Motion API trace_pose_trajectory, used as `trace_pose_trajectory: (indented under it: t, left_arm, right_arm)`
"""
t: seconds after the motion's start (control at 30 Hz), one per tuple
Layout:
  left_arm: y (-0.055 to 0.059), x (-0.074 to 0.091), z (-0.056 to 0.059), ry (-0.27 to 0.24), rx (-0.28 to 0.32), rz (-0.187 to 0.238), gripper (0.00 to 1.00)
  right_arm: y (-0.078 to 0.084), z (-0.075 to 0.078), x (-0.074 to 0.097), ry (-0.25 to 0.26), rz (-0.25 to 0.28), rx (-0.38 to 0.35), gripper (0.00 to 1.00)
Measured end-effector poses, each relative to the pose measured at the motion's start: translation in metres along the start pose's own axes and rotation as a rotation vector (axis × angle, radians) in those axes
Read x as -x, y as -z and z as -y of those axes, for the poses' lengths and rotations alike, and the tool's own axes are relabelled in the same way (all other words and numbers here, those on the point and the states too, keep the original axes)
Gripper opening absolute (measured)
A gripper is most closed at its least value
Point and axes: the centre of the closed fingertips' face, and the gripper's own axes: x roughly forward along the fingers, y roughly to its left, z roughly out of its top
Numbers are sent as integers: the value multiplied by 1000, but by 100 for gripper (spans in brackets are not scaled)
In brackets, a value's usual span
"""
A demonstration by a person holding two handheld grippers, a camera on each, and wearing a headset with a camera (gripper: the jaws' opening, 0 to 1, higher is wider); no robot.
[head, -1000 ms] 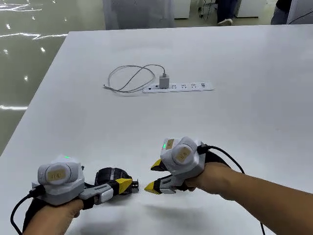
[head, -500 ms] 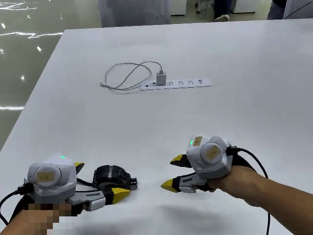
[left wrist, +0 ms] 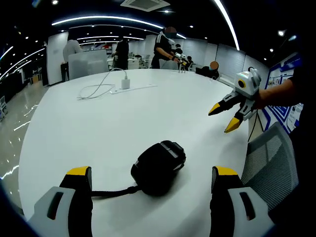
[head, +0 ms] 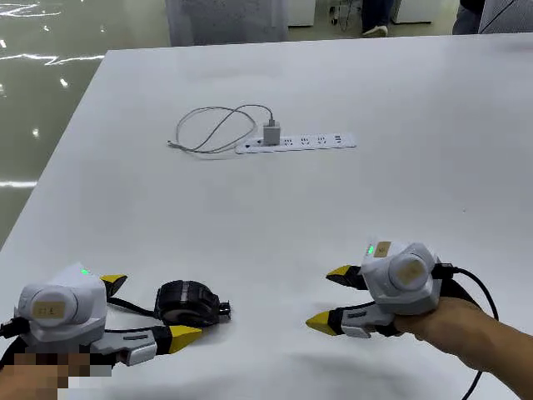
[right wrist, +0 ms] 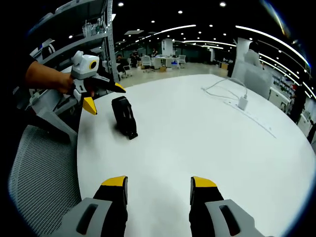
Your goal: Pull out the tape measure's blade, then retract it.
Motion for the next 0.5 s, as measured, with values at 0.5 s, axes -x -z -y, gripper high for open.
trace_pose_trajectory:
  t: [0.5]
  left_arm:
    - [13, 21, -6, 29, -52, -17, 99]
  right_arm:
    - [27, 19, 41, 47, 32, -1, 63]
